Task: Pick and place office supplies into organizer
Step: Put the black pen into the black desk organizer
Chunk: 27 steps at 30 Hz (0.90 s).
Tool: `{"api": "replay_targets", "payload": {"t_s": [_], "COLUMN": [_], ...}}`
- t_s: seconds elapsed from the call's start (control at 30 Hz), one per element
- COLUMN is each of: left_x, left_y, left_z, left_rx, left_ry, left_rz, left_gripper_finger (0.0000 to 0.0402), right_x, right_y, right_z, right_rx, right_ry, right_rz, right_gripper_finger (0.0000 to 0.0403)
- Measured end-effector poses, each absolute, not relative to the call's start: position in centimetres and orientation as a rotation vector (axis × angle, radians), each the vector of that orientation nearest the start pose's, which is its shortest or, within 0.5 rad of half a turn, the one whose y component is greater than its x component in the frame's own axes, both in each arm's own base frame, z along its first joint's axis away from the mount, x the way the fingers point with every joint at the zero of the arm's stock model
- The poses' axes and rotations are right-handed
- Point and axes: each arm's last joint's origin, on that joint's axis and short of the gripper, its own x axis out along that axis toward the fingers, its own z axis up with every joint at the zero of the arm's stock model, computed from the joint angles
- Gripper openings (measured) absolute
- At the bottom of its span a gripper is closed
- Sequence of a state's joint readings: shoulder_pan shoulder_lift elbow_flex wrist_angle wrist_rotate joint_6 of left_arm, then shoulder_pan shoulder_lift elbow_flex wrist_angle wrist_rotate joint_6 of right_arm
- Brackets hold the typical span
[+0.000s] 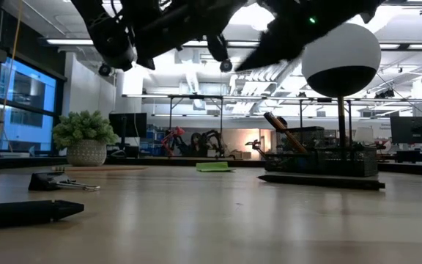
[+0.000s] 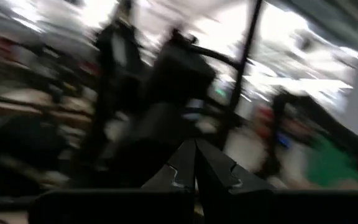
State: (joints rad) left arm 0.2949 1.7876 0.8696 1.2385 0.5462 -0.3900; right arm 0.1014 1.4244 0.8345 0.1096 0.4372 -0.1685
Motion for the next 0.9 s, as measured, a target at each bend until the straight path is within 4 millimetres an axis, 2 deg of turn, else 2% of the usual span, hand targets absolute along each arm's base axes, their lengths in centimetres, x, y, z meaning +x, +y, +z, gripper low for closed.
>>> {"api": "replay_targets", "payload": {"t_s": [0.07,0.17,0.3,0.37,0.47,0.6,0.77,0.9], "left_x": [34.5,33.9,34.0,34.2,34.6,34.8,35.0,35.3], "left_y": [9.9,10.8,10.8,10.2,9.0,6.9,4.5,3.4], "left_z": [23.2,22.7,21.4,20.4,18.9,17.5,17.1,17.2], "left_rx": [-0.257,-0.276,-0.224,-0.158,-0.024,0.111,0.17,0.213], "left_ry": [-0.166,-0.046,0.056,0.115,0.233,0.378,0.415,0.399], "left_rz": [-0.396,-0.488,-0.466,-0.412,-0.315,-0.255,-0.309,-0.294], "left_gripper_finger": [0.0,0.0,0.0,0.0,0.0,0.0004,0.0035,0.0075], "right_x": [29.3,28.0,27.2,27.2,26.9,26.5,26.2,26.2], "right_y": [1.9,2.1,2.7,3.6,5.7,8.0,9.6,10.5], "right_z": [23.0,22.6,21.7,21.0,19.5,18.5,17.8,16.2], "right_rx": [-0.246,-0.085,0.157,0.211,0.199,0.213,0.287,0.281], "right_ry": [0.583,0.695,0.82,0.871,0.966,1.009,1.032,1.099], "right_rz": [-0.273,-0.24,-0.148,-0.116,-0.071,-0.096,-0.123,-0.145], "right_gripper_finger": [0.0056,0.0061,0.0075,0.0083,0.0091,0.0094,0.0095,0.0095]}}
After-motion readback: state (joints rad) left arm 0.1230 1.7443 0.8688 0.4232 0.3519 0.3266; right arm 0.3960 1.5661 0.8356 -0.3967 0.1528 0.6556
